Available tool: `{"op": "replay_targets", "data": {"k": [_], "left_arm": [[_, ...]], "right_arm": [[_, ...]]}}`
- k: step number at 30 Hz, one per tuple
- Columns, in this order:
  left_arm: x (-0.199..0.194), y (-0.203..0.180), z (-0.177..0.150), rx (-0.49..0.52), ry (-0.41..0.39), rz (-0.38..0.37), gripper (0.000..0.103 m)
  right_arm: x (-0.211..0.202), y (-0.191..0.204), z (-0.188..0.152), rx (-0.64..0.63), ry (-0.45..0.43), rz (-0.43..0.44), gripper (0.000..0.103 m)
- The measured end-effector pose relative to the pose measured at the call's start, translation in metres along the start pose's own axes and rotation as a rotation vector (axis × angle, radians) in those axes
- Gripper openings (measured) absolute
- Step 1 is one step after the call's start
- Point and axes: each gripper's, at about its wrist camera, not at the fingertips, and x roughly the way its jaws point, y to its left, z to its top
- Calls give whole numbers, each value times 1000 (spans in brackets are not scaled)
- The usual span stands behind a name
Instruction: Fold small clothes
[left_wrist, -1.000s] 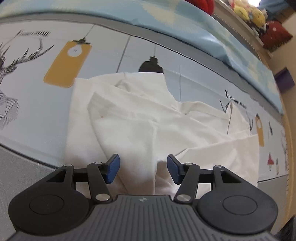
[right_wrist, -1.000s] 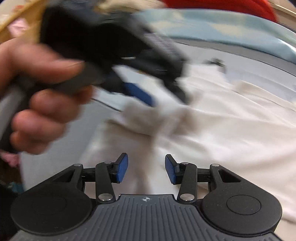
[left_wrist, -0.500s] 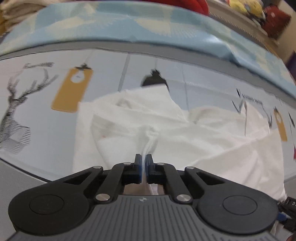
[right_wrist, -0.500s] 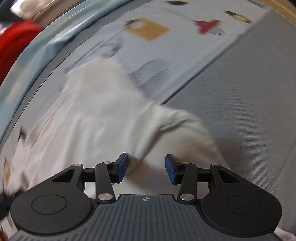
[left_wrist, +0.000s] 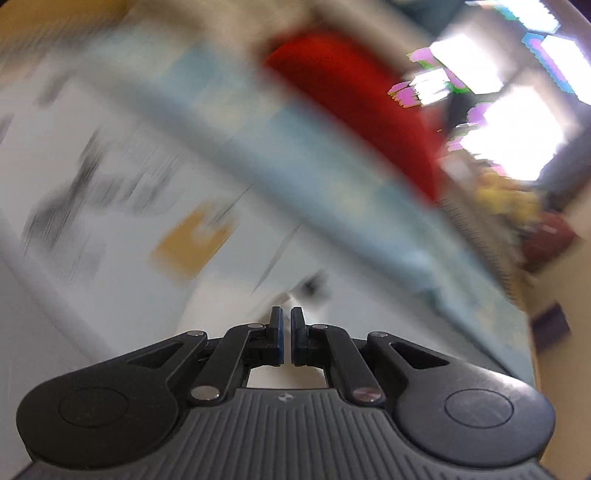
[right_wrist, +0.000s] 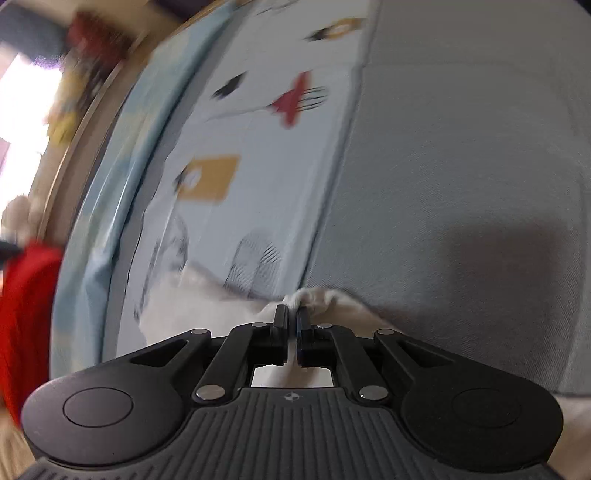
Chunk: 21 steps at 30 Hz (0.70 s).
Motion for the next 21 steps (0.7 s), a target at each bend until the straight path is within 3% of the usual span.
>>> {"op": "replay_targets", "data": {"k": [1, 2, 5, 6, 8, 10, 15, 16, 19, 21], "left_arm": [[13, 13, -2, -63, 95, 54, 3], [22, 25, -5, -127, 147, 58, 3], [38, 31, -3, -193, 229, -23, 10], [42, 28, 0, -187, 236, -67, 21], [47, 22, 5, -152, 197, -129, 29], [53, 19, 5, -128, 171, -132, 34], [80, 28, 1, -170, 180, -135, 35], [83, 27, 1, -160, 162, -154, 35], [94, 26, 0, -141, 142, -115, 35], [100, 26, 1, -133, 125, -138, 35]], "right_arm": [[0, -5, 1, 26, 0, -4, 3], [4, -7, 2, 46, 12, -4, 4], [13, -7, 1, 21, 53, -37, 9], [9, -7, 0, 10, 53, -41, 9], [14, -1, 0, -3, 71, -47, 9], [15, 0, -1, -6, 83, -55, 16], [21, -1, 0, -31, 119, -65, 18], [22, -2, 1, -31, 123, -67, 18], [24, 2, 1, -52, 129, -80, 18], [27, 6, 1, -66, 133, -92, 18]]}}
